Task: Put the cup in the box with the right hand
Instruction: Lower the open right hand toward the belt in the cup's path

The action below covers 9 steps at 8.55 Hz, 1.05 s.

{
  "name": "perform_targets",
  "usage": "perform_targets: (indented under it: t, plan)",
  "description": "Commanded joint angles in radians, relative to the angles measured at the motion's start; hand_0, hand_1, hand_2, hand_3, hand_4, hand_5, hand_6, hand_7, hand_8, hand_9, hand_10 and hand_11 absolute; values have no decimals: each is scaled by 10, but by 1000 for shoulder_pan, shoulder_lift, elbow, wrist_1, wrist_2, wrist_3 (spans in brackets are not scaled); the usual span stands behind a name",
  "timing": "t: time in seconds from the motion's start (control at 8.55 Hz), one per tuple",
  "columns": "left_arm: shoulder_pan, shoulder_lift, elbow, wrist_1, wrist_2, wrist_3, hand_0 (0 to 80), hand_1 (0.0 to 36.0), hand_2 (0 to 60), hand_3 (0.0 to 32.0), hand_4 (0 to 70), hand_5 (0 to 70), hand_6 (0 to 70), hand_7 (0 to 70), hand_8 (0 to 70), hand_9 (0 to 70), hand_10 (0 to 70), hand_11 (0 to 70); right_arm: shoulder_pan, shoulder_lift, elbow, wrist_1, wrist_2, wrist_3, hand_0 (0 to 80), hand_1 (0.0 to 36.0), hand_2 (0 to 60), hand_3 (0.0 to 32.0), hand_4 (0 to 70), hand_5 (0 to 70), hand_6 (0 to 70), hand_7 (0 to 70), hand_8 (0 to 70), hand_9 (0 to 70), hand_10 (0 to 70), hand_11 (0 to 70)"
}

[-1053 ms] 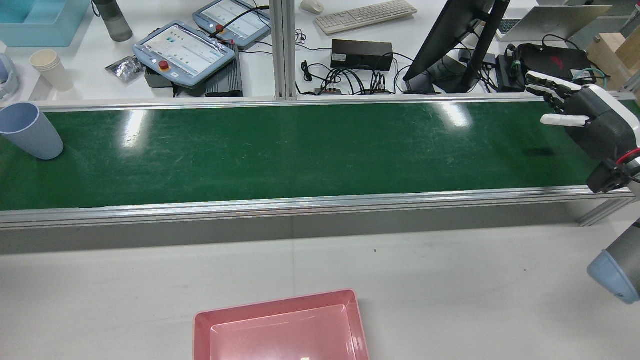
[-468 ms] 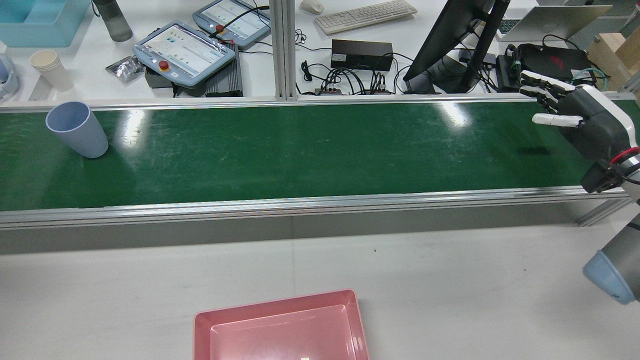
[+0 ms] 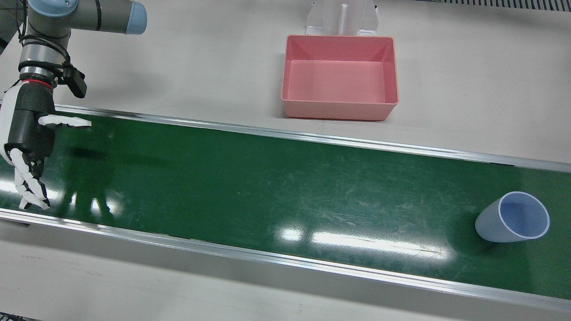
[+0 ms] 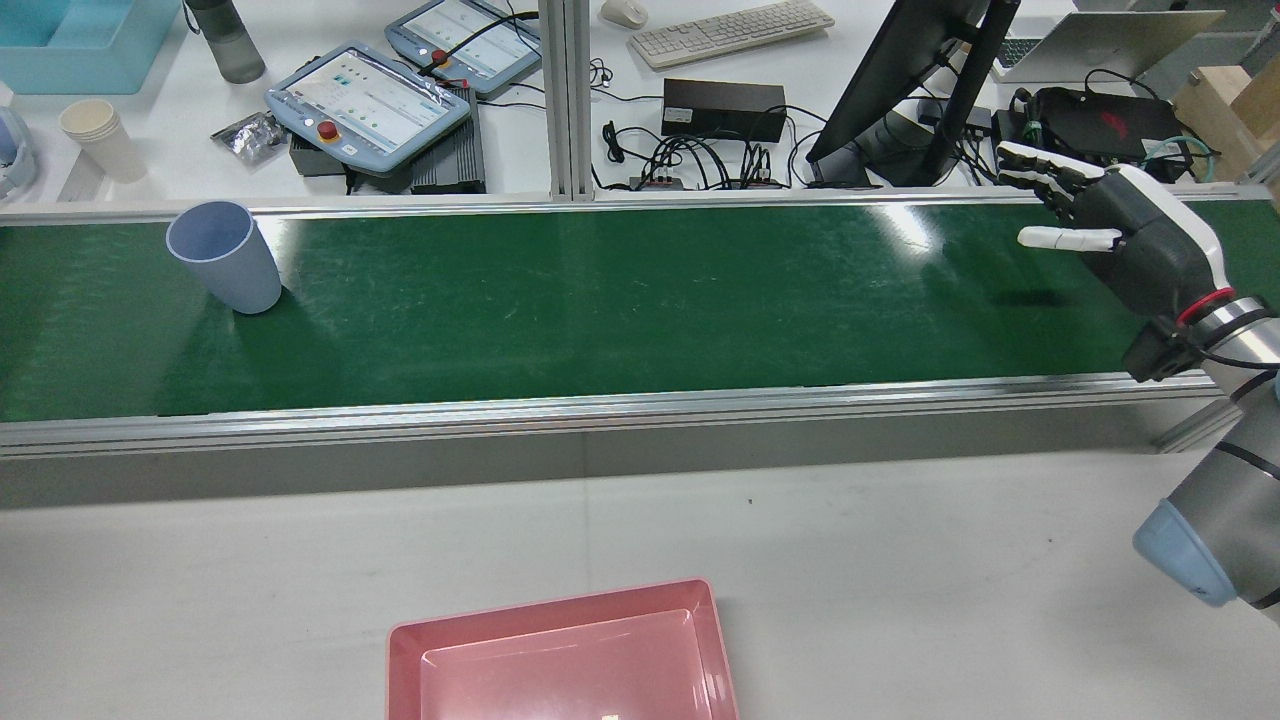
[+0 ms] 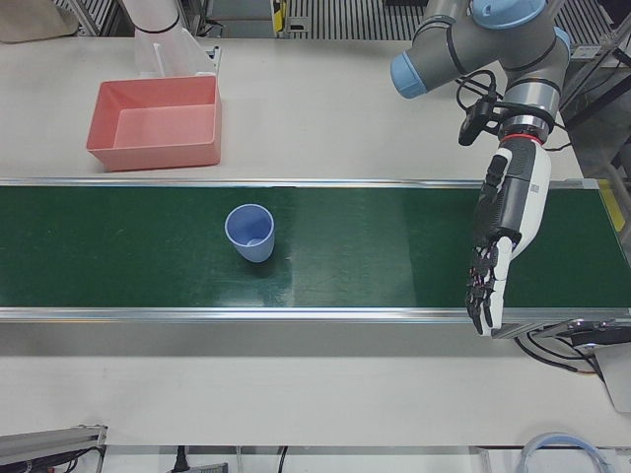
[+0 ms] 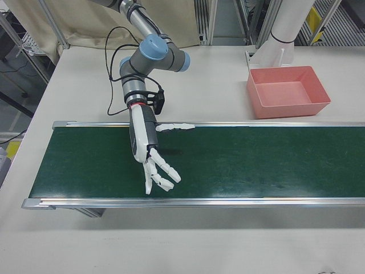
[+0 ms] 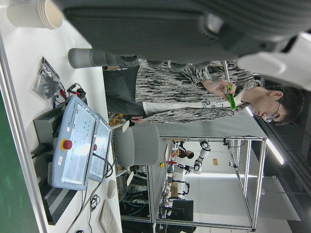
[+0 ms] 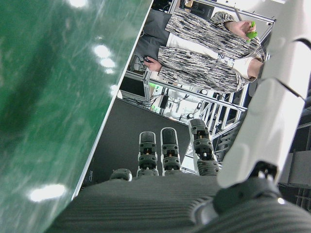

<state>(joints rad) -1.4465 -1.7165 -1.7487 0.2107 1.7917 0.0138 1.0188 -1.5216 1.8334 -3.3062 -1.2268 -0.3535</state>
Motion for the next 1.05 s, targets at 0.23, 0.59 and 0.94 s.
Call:
perform_targets:
  t: [0.23, 0.59, 0.94]
  plan:
    - [0, 0, 0, -1, 0, 0, 0, 0, 0, 0, 0, 0, 0, 0, 0, 0, 0, 0, -48, 24, 18, -38, 53, -53, 467, 145, 103, 22, 0, 52, 69, 319, 122, 195, 0, 0]
    - [0, 0, 0, -1, 0, 0, 0, 0, 0, 0, 0, 0, 0, 0, 0, 0, 0, 0, -77, 38, 6, -38, 56, -56, 468, 144, 97, 22, 0, 51, 67, 314, 120, 191, 0, 0]
    - [0, 0, 0, -1, 0, 0, 0, 0, 0, 0, 0, 0, 0, 0, 0, 0, 0, 0, -89, 40, 14, -38, 81, -55, 465, 139, 100, 14, 0, 50, 69, 318, 123, 195, 0, 0]
